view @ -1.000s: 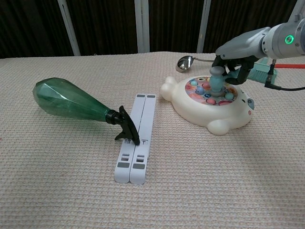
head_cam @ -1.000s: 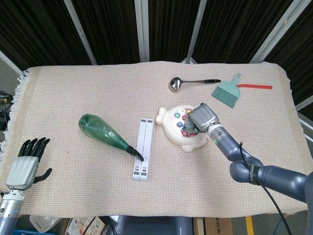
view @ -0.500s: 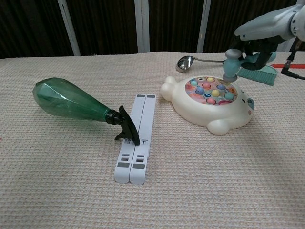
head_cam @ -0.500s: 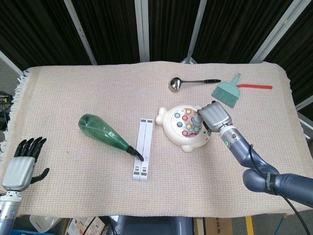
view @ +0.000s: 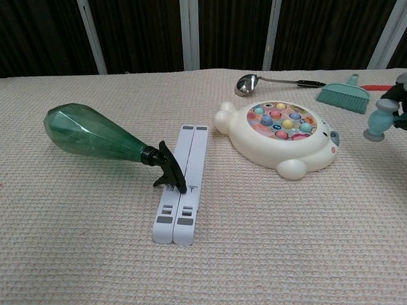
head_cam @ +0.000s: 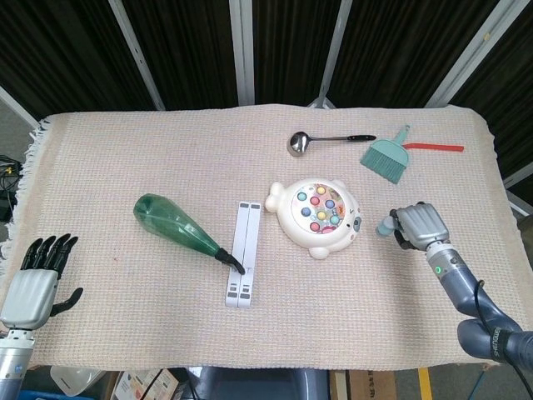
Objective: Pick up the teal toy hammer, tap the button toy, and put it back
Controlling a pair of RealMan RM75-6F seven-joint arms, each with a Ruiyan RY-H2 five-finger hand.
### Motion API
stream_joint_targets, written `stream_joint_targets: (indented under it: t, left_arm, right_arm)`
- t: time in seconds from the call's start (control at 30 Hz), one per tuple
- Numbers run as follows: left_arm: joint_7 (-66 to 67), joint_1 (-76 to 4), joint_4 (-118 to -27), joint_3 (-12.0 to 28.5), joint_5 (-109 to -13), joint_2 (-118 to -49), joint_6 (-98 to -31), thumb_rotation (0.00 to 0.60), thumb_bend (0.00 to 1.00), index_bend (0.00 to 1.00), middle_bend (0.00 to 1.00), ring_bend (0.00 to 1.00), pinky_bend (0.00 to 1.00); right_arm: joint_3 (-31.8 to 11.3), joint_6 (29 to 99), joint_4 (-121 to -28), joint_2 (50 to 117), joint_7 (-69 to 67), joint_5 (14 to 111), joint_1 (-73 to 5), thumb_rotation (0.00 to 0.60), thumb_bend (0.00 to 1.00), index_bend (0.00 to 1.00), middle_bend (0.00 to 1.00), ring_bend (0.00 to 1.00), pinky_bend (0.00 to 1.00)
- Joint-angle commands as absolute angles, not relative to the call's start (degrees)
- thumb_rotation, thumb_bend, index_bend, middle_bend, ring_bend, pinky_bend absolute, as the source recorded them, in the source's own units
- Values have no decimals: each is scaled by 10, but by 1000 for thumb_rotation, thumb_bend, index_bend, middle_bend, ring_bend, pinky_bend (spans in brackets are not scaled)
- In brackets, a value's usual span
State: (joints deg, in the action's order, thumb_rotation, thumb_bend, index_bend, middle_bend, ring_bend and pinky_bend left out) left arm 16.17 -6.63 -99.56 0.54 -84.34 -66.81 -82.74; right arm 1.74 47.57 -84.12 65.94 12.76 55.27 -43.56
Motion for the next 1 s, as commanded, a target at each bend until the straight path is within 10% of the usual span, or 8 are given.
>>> stream_joint_targets:
  t: [0.03, 1.0]
  left_arm:
    - [169, -65, -1003, 5, -846, -665, -831, 600, 261, 0, 19, 0, 0]
    - [179, -62, -1013, 5, -845, -661, -832, 600, 261, 0, 18, 0, 0]
  right_arm:
    - [25, 477, -786, 691, 80, 585, -402, 600, 852, 846, 803, 547, 272]
    - [-4, 450, -695, 734, -28, 648, -347, 600, 646, 521, 537, 308, 159]
